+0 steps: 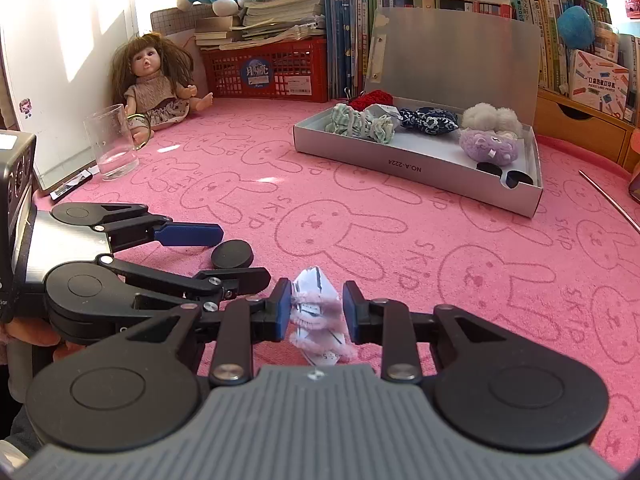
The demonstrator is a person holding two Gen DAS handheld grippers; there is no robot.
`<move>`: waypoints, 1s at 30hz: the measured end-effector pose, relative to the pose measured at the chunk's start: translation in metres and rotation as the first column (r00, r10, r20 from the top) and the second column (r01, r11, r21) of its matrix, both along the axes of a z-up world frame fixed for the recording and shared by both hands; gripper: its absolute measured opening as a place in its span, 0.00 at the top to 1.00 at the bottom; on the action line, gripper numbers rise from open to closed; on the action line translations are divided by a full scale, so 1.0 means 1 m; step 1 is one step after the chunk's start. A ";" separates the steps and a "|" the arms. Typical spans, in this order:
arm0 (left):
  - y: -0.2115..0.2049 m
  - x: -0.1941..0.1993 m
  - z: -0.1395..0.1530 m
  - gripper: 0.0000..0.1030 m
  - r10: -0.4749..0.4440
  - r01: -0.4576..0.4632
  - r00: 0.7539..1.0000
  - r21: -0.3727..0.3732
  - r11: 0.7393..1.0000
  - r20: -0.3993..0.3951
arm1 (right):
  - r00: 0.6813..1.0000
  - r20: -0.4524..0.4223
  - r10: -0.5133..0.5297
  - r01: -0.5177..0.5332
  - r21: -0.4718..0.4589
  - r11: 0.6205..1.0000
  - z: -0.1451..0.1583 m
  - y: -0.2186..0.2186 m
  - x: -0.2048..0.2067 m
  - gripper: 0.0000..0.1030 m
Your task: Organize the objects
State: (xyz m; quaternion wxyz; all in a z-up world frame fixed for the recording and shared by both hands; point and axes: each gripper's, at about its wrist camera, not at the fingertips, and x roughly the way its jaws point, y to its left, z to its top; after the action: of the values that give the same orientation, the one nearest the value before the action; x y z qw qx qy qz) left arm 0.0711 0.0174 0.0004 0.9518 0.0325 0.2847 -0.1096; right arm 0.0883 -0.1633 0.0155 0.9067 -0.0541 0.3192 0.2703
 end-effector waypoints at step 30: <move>-0.004 0.000 0.000 0.53 0.010 -0.010 1.000 0.012 1.000 0.017 | 0.983 0.119 -0.141 0.160 -0.170 0.972 -0.017 -0.002 -0.004 0.46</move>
State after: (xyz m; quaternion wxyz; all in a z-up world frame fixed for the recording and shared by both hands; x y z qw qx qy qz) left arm 0.0713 0.0131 0.0007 0.9545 0.0377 0.2774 -0.1030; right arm 0.0844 -0.1652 -0.0018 0.9318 -0.1252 0.2968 0.1675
